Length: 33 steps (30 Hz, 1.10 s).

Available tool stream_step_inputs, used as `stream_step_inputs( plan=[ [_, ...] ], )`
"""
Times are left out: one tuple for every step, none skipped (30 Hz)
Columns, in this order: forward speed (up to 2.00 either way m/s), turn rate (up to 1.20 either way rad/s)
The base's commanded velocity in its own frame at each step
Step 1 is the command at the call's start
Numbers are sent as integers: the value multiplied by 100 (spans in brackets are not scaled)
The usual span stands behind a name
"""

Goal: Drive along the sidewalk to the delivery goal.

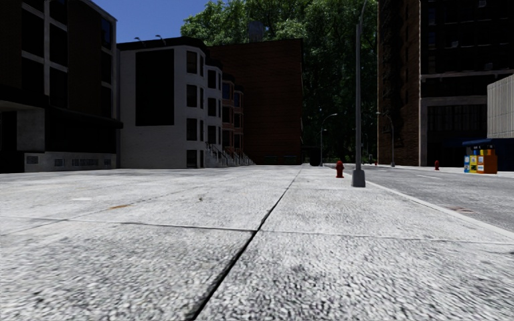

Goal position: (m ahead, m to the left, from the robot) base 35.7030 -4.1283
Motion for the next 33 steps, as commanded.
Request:
stream_step_inputs(
  plan=[
    [200,-16],
    [200,-16],
    [200,-16],
    [200,-16],
    [200,-16],
    [200,-16],
    [200,-16],
    [200,-16],
    [200,-16],
    [200,-16],
    [200,-16],
    [200,-16],
    [200,-16],
    [200,-16],
    [200,-16],
    [200,-16],
    [200,-16],
    [200,-16],
    [200,-16],
    [200,-16],
    [200,-17],
    [200,-22],
    [200,-25],
    [200,-25],
    [200,-26],
    [200,-26],
    [200,-26],
    [200,-26],
    [200,-26],
    [200,-26],
    [200,-26],
    [200,-26],
    [200,-26]
  ],
)
